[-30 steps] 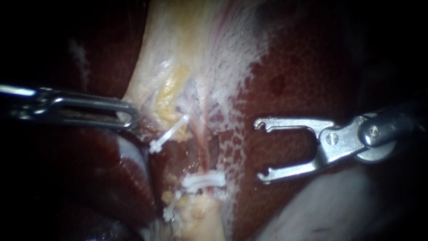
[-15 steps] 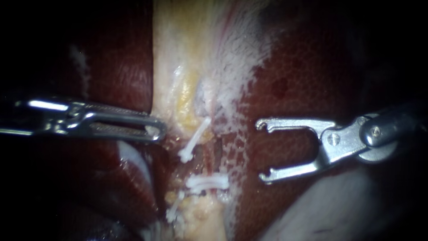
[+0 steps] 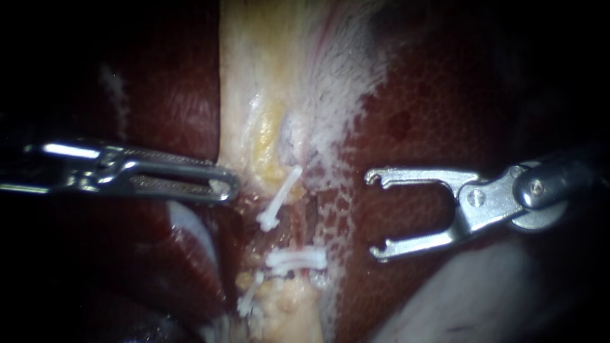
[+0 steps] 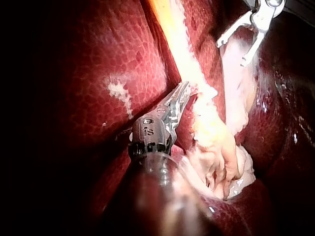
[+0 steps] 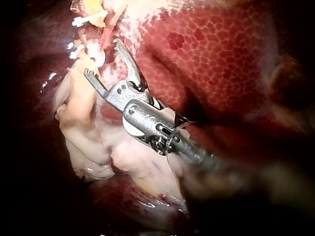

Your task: Going back second clip right tube

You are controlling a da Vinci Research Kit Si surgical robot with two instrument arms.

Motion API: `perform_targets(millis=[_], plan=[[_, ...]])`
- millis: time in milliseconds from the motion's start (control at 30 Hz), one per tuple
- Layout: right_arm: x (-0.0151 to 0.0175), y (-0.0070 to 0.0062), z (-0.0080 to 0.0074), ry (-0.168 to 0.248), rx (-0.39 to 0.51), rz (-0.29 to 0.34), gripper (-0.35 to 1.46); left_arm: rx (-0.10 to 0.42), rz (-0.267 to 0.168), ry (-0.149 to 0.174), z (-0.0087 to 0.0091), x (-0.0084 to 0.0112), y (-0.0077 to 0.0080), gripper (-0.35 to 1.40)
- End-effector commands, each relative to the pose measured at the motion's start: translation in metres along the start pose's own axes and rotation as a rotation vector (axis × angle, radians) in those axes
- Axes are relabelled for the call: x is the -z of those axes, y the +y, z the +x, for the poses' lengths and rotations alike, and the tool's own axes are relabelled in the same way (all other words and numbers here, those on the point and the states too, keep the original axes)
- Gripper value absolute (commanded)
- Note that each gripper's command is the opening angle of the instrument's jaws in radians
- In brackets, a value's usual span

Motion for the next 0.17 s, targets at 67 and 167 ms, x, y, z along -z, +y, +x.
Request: perform_targets(millis=[67, 167], plan=[[0.0, 0.0, 0.0, 0.0, 0.0, 0.0, 0.6, 0.0, 0.0, 0.0, 0.0, 0.0, 0.0, -0.35], [0.0, 0.0, 0.0, 0.0, 0.0, 0.0, 0.6, 0.0, 0.0, 0.0, 0.0, 0.0, 0.0, -0.35]])
